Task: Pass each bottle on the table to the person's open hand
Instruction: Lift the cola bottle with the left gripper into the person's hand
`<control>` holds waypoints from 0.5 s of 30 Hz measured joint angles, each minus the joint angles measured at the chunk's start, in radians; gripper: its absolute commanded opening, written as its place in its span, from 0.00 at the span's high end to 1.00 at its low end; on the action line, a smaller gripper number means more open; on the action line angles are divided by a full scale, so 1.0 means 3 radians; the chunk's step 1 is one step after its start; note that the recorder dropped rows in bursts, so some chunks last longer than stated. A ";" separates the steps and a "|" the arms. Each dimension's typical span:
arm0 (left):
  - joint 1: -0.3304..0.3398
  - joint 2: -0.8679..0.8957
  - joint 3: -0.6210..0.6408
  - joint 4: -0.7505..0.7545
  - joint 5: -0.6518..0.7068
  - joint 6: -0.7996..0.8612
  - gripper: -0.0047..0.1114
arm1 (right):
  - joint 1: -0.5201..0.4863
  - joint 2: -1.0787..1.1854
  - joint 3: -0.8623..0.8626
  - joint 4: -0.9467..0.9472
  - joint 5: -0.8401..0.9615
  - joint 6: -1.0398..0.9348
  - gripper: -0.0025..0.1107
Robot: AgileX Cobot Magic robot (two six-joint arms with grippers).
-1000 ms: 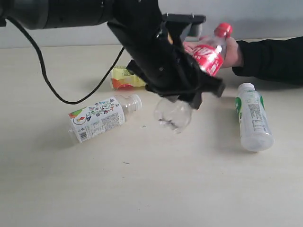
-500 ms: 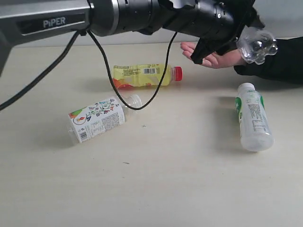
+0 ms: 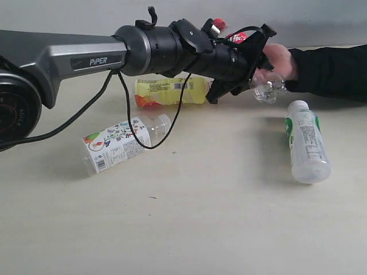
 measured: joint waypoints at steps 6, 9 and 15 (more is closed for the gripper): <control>0.0067 0.0087 0.0000 -0.0104 -0.0021 0.0268 0.59 | 0.0000 0.0000 0.0000 0.0000 0.0000 0.0000 0.98; 0.0074 0.0087 0.0000 -0.0142 -0.0057 0.0388 0.48 | 0.0000 0.0000 0.0000 0.0000 0.0000 0.0000 0.98; 0.0080 0.0087 -0.0007 -0.0174 -0.0057 0.0575 0.36 | 0.0000 0.0000 0.0000 0.0000 0.0000 0.0000 0.98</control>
